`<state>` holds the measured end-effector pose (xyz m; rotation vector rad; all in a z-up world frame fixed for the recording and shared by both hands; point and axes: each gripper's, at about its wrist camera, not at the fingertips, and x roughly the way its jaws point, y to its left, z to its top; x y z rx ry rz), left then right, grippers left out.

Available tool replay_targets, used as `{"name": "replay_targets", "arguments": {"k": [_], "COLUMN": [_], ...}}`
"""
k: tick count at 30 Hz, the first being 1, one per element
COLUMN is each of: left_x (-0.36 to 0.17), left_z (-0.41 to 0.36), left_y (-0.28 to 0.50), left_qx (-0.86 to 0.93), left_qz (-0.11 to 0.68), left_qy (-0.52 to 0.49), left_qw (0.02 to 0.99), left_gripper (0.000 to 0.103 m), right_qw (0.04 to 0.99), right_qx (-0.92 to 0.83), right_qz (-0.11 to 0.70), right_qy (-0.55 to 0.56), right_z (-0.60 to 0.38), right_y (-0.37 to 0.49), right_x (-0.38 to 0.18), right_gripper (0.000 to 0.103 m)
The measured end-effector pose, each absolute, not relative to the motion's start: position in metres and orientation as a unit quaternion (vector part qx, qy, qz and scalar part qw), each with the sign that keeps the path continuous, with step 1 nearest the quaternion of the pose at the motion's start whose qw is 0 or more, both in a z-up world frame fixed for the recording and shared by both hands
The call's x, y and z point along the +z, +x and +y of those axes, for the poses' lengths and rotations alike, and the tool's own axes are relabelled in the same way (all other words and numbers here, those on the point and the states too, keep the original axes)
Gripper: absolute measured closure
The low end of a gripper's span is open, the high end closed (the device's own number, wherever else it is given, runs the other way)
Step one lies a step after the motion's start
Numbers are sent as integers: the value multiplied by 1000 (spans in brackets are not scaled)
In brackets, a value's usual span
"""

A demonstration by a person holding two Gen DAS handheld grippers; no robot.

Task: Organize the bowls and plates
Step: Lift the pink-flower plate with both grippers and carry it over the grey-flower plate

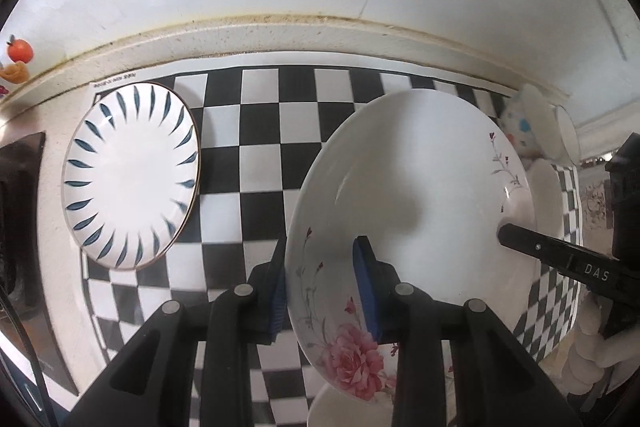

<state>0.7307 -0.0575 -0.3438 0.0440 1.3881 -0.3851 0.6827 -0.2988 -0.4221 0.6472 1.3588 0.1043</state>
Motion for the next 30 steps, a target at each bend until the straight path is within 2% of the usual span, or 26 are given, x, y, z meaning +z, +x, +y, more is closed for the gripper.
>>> {"name": "replay_targets", "arguments": {"k": [14,21,30], "left_x": [-284,-289,-317], "left_z": [-51,-51,-40], "left_y": [650,616,590], "left_qx": [-197,-207,-202], "left_qz": [608,612,640], "left_qy": [24,24,19], "left_qw": [769,763,741], "left_gripper": [75,75,75], "right_qw": [746,748,729], "right_qx": [57,54,58], "right_qz": [587,588,612], "right_qy": [311,303,302], "right_z": [-323,-328,-316], "right_y": [596,542,510], "right_x": [-363,-351,-382], "right_gripper": [86,86,86]}}
